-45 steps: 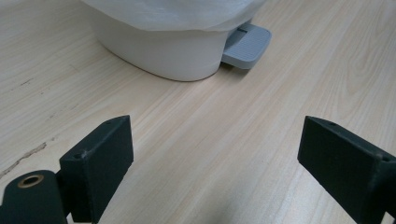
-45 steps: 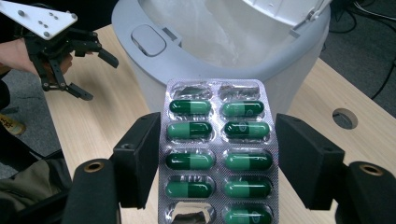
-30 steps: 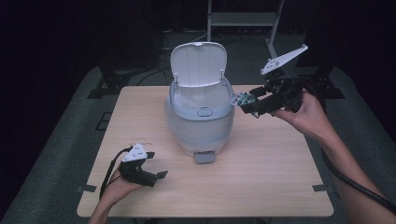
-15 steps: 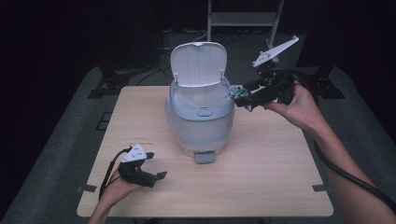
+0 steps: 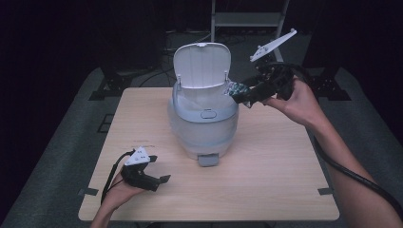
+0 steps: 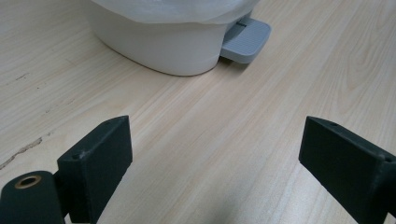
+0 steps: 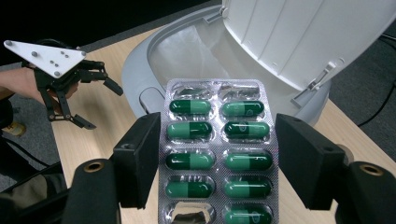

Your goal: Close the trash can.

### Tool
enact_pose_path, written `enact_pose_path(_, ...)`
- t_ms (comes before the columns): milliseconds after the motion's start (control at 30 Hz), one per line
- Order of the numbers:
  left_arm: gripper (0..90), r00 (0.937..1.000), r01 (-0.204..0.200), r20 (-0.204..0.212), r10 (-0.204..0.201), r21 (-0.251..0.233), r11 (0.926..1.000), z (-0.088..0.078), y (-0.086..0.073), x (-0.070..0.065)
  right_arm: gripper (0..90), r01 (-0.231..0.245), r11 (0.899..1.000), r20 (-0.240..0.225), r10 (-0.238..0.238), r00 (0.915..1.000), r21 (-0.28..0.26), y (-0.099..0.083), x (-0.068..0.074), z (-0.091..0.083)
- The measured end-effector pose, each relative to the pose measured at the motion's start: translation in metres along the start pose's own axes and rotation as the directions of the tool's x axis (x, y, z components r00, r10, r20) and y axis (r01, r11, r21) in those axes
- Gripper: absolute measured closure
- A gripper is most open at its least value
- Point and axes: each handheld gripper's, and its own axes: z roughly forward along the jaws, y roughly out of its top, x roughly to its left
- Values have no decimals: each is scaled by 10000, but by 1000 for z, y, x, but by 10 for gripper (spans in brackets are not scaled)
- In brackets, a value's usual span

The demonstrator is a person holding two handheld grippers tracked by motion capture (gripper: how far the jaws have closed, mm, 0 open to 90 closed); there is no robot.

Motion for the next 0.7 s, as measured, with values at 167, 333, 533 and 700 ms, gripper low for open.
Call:
enact_pose_path(167,88,10000,-12,0,12,-6,10000,0,0,0,324,63,10000,-31,-63,10000,46,6,0,4)
enact_pose_path(333,88,10000,-15,19,15,-18,10000,1,0,-1,324,132,9999,-82,-131,9999,90,10,2,9)
enact_pose_path(533,88,10000,0,5,0,-26,10000,0,0,0,324,204,9997,-132,-202,9997,134,18,3,15)
enact_pose_path(700,88,10000,-12,15,12,-26,10000,0,0,0,324,254,9995,-123,-252,9996,177,23,2,18)
